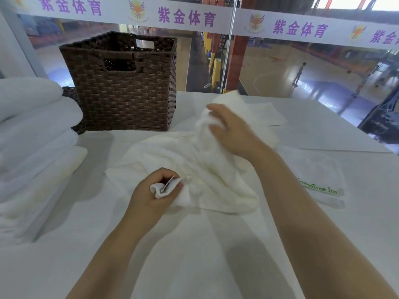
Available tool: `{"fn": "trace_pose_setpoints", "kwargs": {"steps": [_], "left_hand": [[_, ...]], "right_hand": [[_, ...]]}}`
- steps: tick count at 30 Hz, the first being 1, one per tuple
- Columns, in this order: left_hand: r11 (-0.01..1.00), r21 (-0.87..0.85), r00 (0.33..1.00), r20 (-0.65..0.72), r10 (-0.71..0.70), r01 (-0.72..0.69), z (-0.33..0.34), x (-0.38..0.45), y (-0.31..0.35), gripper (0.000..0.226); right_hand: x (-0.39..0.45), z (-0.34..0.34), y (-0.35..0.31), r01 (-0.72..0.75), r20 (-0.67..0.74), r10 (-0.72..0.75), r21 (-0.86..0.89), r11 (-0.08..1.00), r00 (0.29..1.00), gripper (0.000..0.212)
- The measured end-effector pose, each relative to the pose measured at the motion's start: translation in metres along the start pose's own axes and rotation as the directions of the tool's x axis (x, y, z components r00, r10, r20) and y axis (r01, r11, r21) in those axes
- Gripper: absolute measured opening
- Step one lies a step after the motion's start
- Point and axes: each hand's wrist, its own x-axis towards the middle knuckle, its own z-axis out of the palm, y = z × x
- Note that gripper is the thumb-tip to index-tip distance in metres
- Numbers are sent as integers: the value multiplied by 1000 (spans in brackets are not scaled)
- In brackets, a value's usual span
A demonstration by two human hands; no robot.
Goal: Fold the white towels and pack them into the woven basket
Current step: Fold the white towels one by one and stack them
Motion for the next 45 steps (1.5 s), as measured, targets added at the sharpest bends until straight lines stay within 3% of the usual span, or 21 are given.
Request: {"fn": "trace_pose_setpoints", "kwargs": {"steps": [1,2,4,6,9,11,14,18,21,23,26,28,30,33,38,39,42,43,45], "left_hand": [[1000,-7,1000,11,-7,7,0,0,-1,37],[1000,-6,1000,23,-10,10,0,-1,-1,33],[1000,0,1000,23,-20,20,-1,1,-3,14],[999,29,999,9,-32,32,-1,2,-7,9],[997,50,998,19,-54,52,1,2,-11,12],[997,54,998,44,-53,50,2,1,-11,20],[997,68,998,48,-31,27,2,0,-10,29],[999,38,999,47,-13,11,2,0,-7,8],[1000,21,999,42,0,-1,0,1,-4,8],[1000,21,998,63,19,-21,-4,0,-3,18],[998,-38,994,98,55,-52,-9,-1,-2,23],[999,-36,996,80,39,-36,-12,1,0,22],[1000,-11,999,51,7,-6,-12,3,-1,15],[999,-35,999,-28,-21,20,-9,4,-1,5],[999,-41,999,-18,-36,36,0,2,-2,12],[998,-42,999,-1,-47,47,1,2,-2,11],[997,-44,998,13,-67,68,3,1,-4,11],[995,-55,997,8,-80,80,2,2,-5,10],[991,-80,994,-10,-109,108,2,2,-6,4]], "right_hand": [[2,6,5,-50,175,43,32,998,984,44],[2,9,12,-69,191,58,53,996,980,45],[-4,7,26,-111,-37,115,89,990,993,42],[-17,3,35,-280,-186,281,35,959,942,37],[-36,11,48,-409,-71,407,-14,912,911,28],[-48,21,46,-377,-69,380,54,925,922,25],[-51,31,33,-256,-188,275,120,959,943,27],[-35,50,2,-192,75,186,77,978,980,22],[-19,68,-14,-222,225,236,-85,971,945,54],[-15,79,-16,-225,226,275,-226,948,934,63],[-26,81,-11,-150,152,170,-138,979,974,12],[-43,73,-5,-136,113,144,-77,988,983,22],[-60,56,-3,-177,144,194,-123,976,970,21],[-86,29,6,-220,311,340,-362,906,888,23],[-101,-20,-12,-135,548,531,-602,787,646,22],[-99,-27,-19,-129,539,531,-612,780,654,23],[-82,-20,-34,-204,260,382,-522,828,887,26],[-74,-8,-35,-225,159,324,-447,866,933,22],[-58,23,-32,-204,125,281,-430,879,951,22]]}}
